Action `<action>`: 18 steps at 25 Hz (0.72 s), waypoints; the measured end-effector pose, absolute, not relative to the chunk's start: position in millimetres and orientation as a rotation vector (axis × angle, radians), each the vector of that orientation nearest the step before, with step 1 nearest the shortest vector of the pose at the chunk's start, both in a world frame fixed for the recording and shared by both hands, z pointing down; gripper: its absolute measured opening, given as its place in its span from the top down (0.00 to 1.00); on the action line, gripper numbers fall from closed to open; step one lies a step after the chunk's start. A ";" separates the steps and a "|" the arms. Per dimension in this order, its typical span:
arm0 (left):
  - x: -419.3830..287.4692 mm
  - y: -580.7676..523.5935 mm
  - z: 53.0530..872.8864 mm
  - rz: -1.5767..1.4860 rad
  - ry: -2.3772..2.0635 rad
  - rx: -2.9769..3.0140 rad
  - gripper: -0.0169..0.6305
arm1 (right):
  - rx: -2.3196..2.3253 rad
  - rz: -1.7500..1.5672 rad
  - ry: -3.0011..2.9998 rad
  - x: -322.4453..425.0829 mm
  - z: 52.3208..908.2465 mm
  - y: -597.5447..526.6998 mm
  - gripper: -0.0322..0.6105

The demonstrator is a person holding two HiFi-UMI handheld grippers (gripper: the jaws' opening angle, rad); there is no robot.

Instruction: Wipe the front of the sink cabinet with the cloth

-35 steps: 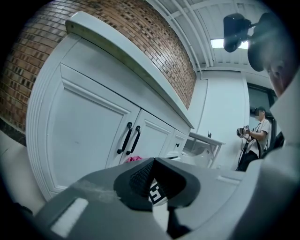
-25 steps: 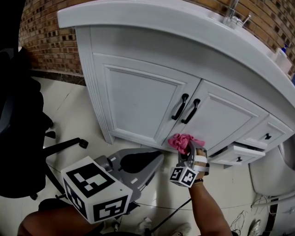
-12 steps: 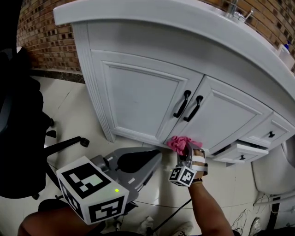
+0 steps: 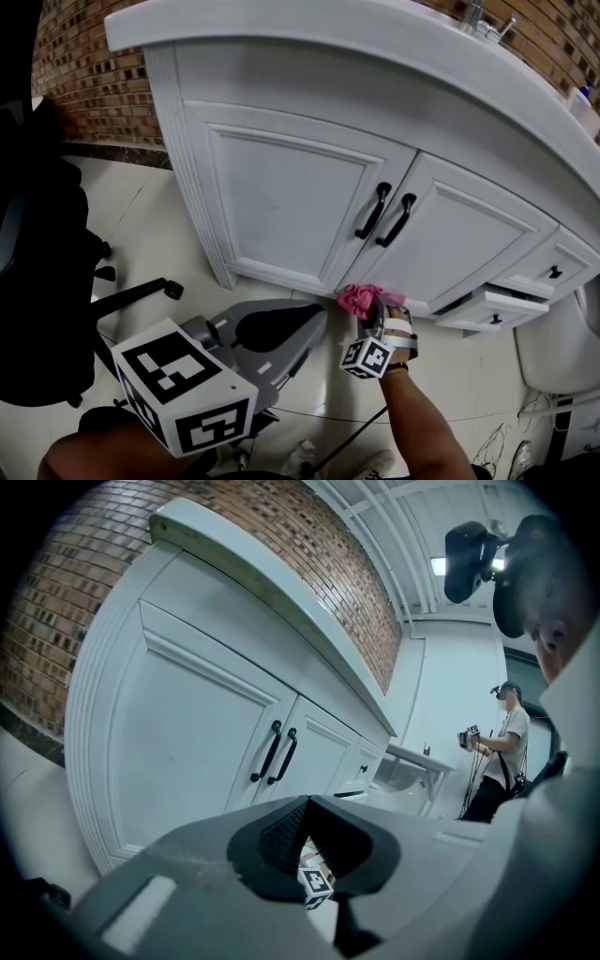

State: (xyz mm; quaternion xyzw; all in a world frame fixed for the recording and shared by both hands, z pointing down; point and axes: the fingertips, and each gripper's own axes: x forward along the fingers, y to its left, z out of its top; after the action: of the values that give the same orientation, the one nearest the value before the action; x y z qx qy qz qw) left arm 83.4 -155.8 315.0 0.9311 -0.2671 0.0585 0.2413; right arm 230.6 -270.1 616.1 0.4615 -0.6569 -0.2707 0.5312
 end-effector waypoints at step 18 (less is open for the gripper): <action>67.0 -154.7 284.2 0.009 -0.773 2.556 0.97 | 1.030 -0.418 -1.711 217.4 579.9 -257.9 0.71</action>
State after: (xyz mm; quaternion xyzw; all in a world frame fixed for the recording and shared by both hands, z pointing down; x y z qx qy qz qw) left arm 67.0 -154.7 284.2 0.9307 -0.2813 0.0034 0.2337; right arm 217.4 -257.9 579.9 0.4301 -0.7146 -0.1745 0.5233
